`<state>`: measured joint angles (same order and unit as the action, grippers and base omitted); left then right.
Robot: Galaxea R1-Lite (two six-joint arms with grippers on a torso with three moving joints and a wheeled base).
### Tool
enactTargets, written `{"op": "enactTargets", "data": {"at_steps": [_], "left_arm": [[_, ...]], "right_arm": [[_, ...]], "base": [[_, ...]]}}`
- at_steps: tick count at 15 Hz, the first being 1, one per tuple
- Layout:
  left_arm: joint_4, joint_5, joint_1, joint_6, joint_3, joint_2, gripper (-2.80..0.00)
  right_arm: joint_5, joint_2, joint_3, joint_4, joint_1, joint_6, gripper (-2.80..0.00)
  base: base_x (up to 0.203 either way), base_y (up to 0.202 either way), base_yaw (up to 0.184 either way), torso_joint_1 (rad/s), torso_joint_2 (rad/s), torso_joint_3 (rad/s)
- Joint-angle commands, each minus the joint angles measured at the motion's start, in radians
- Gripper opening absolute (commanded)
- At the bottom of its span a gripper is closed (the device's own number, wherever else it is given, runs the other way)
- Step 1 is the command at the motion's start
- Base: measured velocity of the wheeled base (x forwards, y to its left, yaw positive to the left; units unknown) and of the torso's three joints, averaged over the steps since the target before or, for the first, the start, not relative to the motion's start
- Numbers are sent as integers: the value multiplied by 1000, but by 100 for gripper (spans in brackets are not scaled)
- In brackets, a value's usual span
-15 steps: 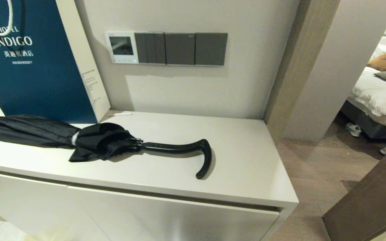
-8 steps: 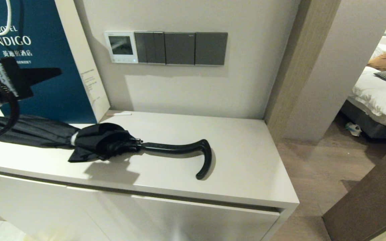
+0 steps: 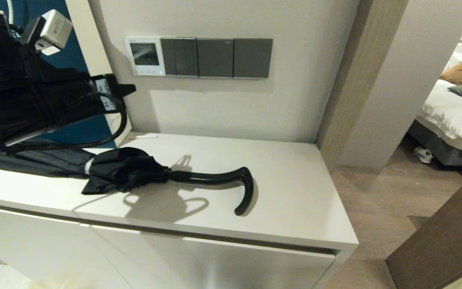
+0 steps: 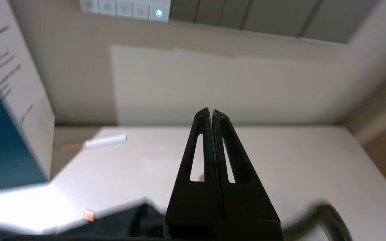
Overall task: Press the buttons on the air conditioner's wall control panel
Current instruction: Turn on the central air conditioner
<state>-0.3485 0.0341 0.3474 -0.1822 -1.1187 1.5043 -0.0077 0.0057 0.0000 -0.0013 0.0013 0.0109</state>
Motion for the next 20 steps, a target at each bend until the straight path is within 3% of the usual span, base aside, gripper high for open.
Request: {"op": "enactTargets", "data": {"at_steps": [1, 4, 9, 16, 20], "left_arm": [[-36, -33, 14, 2, -44, 98, -280], [-62, -75, 15, 3, -121, 186, -280], [-70, -81, 15, 5, -225, 285, -280], [-75, -84, 7, 4, -294, 343, -280], [-142, -134, 7, 18, -352, 387, -280]], "right_arm": [[0, 2, 2, 0, 0, 0, -280], [0, 2, 2, 0, 0, 0, -280], [0, 0, 2, 0, 0, 0, -280], [0, 1, 2, 0, 0, 0, -280], [0, 2, 2, 0, 0, 0, -280]], "base": [[0, 0, 0, 0, 0, 0], [0, 0, 0, 0, 0, 0], [0, 0, 0, 0, 0, 0], [0, 0, 0, 0, 0, 0], [0, 0, 0, 0, 0, 0]]}}
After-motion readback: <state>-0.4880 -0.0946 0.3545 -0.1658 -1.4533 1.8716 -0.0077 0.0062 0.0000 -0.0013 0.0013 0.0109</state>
